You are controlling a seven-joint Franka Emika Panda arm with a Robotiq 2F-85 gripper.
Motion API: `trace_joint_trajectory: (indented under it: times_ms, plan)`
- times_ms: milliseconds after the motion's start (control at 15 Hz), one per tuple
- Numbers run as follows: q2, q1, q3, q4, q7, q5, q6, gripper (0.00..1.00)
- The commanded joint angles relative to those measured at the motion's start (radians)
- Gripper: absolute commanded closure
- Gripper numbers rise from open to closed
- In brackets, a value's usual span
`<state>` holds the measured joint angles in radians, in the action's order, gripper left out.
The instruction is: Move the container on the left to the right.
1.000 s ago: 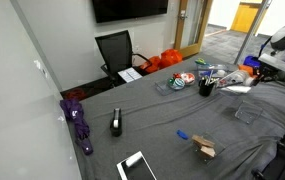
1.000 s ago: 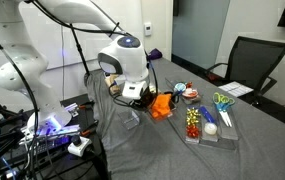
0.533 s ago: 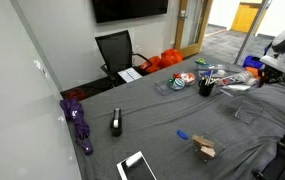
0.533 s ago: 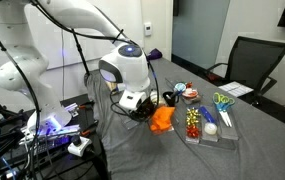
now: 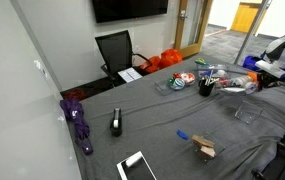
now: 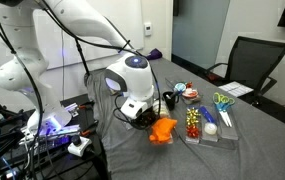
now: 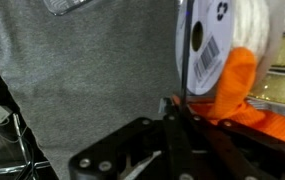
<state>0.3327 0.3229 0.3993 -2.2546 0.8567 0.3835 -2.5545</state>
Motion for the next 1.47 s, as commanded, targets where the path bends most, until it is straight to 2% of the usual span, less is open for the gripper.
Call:
trace_joint_trajectory:
  times_ms: [0, 400, 1000, 1267, 1400]
  plan:
    - [0.009, 0.049, -0.008, 0.018, -0.048, 0.032, -0.022, 0.99]
    - [0.045, 0.118, -0.017, 0.042, -0.112, 0.1, -0.028, 0.99]
    - [0.149, 0.114, -0.03, 0.05, -0.083, 0.148, -0.128, 0.99]
    - [0.153, 0.168, -0.077, 0.059, -0.151, 0.21, -0.121, 0.99]
    - [0.153, 0.174, -0.079, 0.064, -0.176, 0.238, -0.113, 0.99]
